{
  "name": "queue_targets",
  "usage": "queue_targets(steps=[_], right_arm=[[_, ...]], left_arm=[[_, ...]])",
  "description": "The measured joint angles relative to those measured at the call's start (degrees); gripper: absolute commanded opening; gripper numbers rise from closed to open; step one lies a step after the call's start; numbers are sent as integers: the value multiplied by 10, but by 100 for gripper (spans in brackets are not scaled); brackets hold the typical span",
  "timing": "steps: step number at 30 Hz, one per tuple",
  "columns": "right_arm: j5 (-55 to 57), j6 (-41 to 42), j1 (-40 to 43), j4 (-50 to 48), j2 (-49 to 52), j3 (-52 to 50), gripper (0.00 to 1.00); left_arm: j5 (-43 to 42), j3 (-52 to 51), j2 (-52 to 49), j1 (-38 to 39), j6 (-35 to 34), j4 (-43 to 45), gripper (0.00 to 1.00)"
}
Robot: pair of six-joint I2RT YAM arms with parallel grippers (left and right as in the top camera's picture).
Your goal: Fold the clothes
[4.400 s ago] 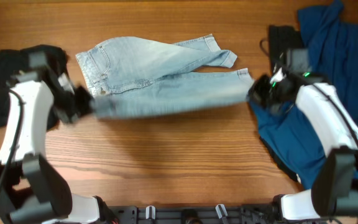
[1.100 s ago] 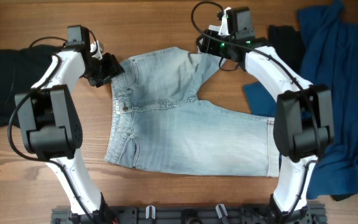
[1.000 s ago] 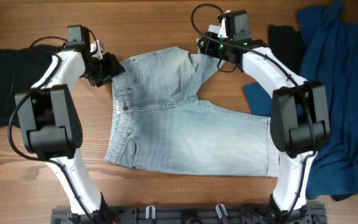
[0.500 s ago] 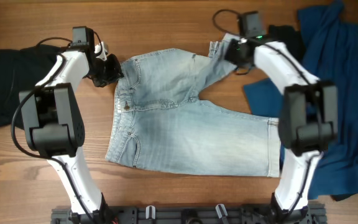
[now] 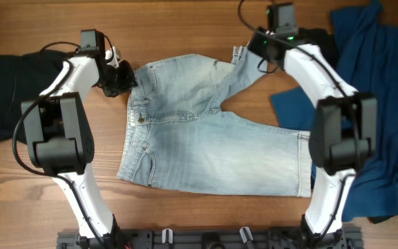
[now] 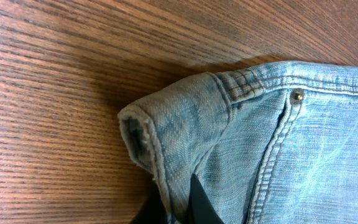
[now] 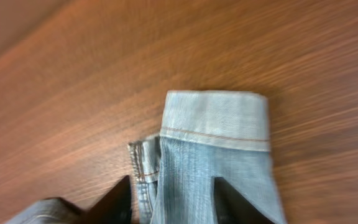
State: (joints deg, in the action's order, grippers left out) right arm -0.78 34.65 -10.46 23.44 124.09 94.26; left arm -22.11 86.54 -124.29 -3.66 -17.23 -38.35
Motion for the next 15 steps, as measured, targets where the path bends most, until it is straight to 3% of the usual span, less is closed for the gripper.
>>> queue_targets(steps=[3,6,12,15], right_arm=[[-6,-3,-5,-19,33,0,59],[-5,-13,-4,-30,36,1,54],[-3,-17,-12,-30,69,5,8],[-2,-16,-17,-8,70,6,4]], left_arm=[[0,0,0,0,0,0,4],[0,0,0,0,0,0,4],[0,0,0,0,0,0,4],[0,0,0,0,0,0,4]])
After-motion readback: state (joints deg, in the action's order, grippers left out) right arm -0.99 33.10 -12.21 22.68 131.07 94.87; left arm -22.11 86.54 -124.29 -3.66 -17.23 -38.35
